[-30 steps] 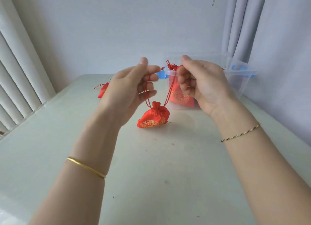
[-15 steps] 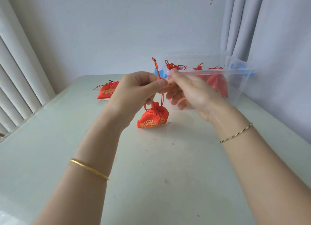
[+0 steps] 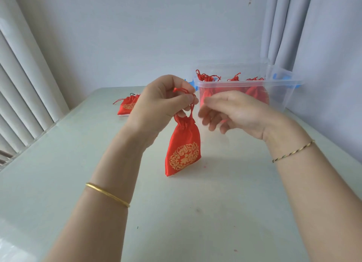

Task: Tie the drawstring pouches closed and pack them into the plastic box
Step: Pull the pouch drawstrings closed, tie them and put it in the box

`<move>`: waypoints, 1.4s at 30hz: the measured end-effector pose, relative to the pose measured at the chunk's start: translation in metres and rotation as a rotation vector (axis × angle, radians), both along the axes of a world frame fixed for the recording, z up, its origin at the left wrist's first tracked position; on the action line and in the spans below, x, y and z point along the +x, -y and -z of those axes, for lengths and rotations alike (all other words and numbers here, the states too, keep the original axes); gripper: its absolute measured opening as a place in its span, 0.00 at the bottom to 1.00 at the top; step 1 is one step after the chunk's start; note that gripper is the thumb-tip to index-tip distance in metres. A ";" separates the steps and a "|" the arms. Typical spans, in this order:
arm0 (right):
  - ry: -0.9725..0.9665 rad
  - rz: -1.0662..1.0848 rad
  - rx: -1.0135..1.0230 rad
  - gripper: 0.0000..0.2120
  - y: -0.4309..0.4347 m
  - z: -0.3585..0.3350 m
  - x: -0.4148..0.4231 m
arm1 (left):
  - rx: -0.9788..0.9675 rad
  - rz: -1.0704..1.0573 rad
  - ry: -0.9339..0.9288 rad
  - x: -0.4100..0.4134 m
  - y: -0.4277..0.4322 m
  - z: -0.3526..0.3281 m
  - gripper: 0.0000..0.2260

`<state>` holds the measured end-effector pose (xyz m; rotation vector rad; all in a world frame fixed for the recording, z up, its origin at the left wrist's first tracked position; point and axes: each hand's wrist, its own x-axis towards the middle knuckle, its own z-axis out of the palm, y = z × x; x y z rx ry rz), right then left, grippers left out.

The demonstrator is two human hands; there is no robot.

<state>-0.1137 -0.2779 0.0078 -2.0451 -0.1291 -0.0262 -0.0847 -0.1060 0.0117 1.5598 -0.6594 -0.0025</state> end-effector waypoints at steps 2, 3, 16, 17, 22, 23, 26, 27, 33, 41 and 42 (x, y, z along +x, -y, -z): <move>0.068 0.064 0.120 0.13 -0.001 0.004 0.005 | 0.121 0.033 0.120 -0.001 -0.003 -0.001 0.11; 0.079 0.035 0.195 0.12 -0.004 0.006 0.008 | 0.192 0.022 0.214 -0.001 -0.003 0.000 0.13; 0.008 -0.213 0.488 0.08 -0.021 0.014 0.013 | 0.215 -0.382 0.778 0.009 0.001 0.012 0.19; 0.017 -0.208 0.484 0.07 -0.020 0.015 0.014 | 0.187 -0.367 0.756 0.009 0.002 0.012 0.19; 0.061 -0.129 0.489 0.08 -0.017 0.015 0.014 | 0.100 -0.372 0.616 0.009 0.002 0.012 0.14; 0.067 -0.104 0.505 0.09 -0.016 0.014 0.014 | 0.079 -0.358 0.556 0.010 0.002 0.012 0.12; 0.082 -0.029 0.520 0.13 -0.012 0.012 0.014 | 0.028 -0.279 0.361 0.013 0.000 0.012 0.08; 0.082 0.002 0.540 0.14 -0.012 0.013 0.015 | 0.020 -0.265 0.304 0.015 -0.002 0.013 0.07; 0.019 0.006 1.066 0.15 -0.017 0.017 0.020 | 0.082 -0.357 0.008 0.026 -0.010 0.024 0.11; -0.073 0.231 0.711 0.16 -0.009 0.030 0.025 | -0.215 -0.291 -0.336 0.027 -0.012 0.022 0.23; -0.068 0.254 0.663 0.16 -0.010 0.031 0.026 | -0.256 -0.248 -0.351 0.023 -0.010 0.021 0.26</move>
